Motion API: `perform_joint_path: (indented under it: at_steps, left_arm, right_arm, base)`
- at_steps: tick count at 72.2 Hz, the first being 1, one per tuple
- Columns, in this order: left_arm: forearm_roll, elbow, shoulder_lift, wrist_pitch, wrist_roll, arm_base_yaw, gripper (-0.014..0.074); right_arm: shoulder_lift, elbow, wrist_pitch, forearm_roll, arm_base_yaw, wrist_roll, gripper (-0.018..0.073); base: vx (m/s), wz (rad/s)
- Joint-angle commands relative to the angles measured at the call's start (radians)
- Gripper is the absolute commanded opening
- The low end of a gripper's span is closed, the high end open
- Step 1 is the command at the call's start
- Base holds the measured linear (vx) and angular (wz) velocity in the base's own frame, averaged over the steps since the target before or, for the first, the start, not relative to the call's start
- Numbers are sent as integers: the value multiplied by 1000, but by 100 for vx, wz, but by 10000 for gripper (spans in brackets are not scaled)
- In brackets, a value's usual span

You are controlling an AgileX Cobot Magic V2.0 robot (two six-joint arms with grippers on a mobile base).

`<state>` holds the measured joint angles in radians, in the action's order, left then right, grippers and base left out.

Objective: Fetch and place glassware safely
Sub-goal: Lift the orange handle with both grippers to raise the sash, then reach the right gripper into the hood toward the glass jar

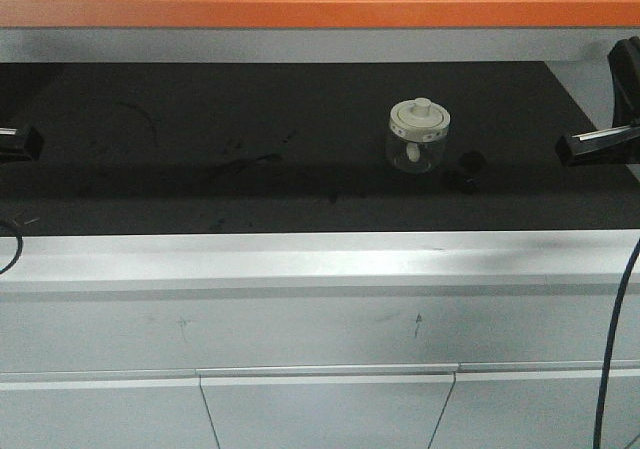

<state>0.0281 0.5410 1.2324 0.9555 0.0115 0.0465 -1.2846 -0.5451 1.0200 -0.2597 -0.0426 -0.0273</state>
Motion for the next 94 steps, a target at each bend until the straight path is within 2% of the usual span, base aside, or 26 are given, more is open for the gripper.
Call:
perform_joint_path:
  at_steps: [1, 23, 34, 47, 66, 75, 94]
  left_arm:
    - [-3, 30, -22, 36, 8, 0, -1]
    - [-3, 30, -22, -58, 7, 0, -1]
    - [-2, 30, -22, -117, 7, 0, -1]
    - [-2, 30, -22, -170, 7, 0, -1]
    - [-3, 30, -22, -167, 7, 0, -1]
    - [-3, 30, -22, -167, 7, 0, -1]
    - [-3, 30, -22, -168, 7, 0, -1]
  right_arm:
    - [24, -28, 49, -16, 0, -15, 0]
    - [24, -27, -61, -108, 0, -99, 0]
    - [24, -27, -132, -217, 0, -154, 0]
    - [24, -27, -152, -329, 0, -239, 0]
    - [24, -27, -182, -346, 0, -351, 13]
    - [24, -27, -211, -347, 0, -363, 97]
    - [24, -27, -225, -347, 0, -369, 487]
  base:
    - [0, 0]
    - [0, 0]
    - [0, 0]
    - [0, 0]
    - [0, 0]
    - [0, 0]
    - [0, 0]
